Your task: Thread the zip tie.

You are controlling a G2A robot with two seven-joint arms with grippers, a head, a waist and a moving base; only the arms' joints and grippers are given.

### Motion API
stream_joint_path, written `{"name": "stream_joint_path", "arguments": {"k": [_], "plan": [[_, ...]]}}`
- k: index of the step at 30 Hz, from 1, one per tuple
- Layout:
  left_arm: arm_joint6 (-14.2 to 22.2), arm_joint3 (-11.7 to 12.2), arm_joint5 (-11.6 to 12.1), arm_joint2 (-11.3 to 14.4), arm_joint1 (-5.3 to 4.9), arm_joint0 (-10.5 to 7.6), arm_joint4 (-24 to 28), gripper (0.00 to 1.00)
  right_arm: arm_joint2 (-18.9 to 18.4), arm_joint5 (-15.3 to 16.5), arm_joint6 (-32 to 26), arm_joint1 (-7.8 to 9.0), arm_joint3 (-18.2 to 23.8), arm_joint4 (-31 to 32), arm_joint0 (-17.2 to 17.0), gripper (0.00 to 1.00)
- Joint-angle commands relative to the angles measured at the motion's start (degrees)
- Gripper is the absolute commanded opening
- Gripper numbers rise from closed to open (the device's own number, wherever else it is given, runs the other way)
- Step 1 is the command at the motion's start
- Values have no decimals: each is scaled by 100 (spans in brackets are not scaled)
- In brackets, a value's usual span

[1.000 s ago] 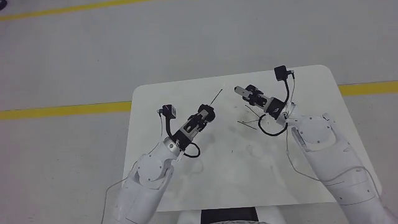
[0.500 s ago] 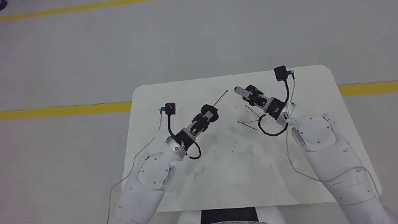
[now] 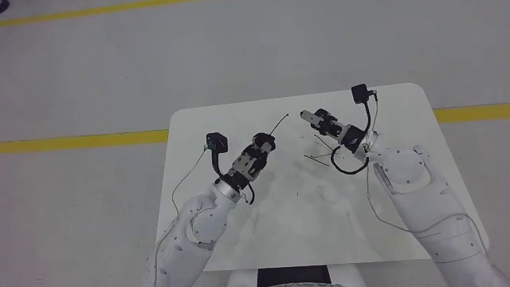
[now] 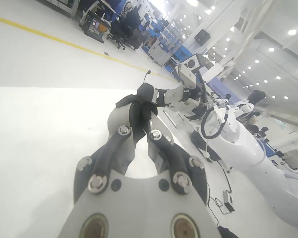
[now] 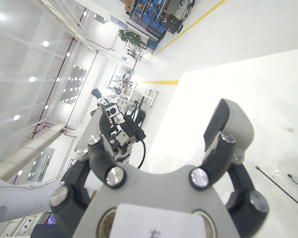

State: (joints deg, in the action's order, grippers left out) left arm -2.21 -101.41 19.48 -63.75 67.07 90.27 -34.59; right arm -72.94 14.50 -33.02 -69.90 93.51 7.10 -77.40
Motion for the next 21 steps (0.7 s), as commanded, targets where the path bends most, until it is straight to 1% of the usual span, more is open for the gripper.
{"name": "stream_joint_path", "arguments": {"k": [1,4,5,6,7,8,9,10,11,12,13,14,15,16,17,18,20,21], "plan": [[26,-1,0,-3,2,1,7,0,0,0,0,0,0,0,0,100],[26,-1,0,-3,2,1,7,0,0,0,0,0,0,0,0,100],[26,-1,0,-3,2,1,7,0,8,-39,54,-7,10,-115,-23,100],[2,-11,0,-2,4,-13,-6,0,12,-103,17,-10,21,-257,-28,100],[-7,-11,0,-3,-3,-46,-192,0,-28,-241,-94,-7,13,-471,-3,100],[-18,-16,0,-19,-17,-71,-471,0,-66,-336,-200,-3,3,-643,23,100],[-110,-12,-30,-59,-32,-75,-819,0,-111,-379,-312,3,-6,-803,49,100],[-204,-11,-65,-70,-47,-34,-1197,0,-169,-457,-472,14,-70,-989,65,100],[-293,-24,-84,-88,-59,-15,-1468,0,-204,-580,-637,16,-132,-1291,79,100],[-405,-31,-83,-93,-66,18,-1648,0,-252,-652,-776,23,-177,-1478,114,100],[-465,-26,-13,-107,-87,32,-2003,0,-284,-811,-1020,31,-273,-1744,143,100],[-589,-39,0,-129,-100,48,-2243,0,-317,-936,-1209,38,-333,-1953,190,100],[-690,-44,0,-117,-112,80,-2420,0,-358,-981,-1330,48,-383,-2038,235,100],[-746,-50,0,-115,-129,89,-2639,0,-357,-1092,-1526,53,-451,-2205,255,100],[-843,-55,0,-122,-156,98,-2987,0,-381,-1232,-1819,63,-529,-2458,325,100],[-911,-63,0,-109,-176,112,-3192,0,-410,-1287,-1948,72,-591,-2555,368,100],[-1080,-63,0,-105,-215,114,-3557,0,-409,-1503,-2315,91,-714,-2717,475,100],[-1148,-56,0,-102,-246,107,-3839,0,-394,-1640,-2519,98,-817,-2850,532,100]]}}
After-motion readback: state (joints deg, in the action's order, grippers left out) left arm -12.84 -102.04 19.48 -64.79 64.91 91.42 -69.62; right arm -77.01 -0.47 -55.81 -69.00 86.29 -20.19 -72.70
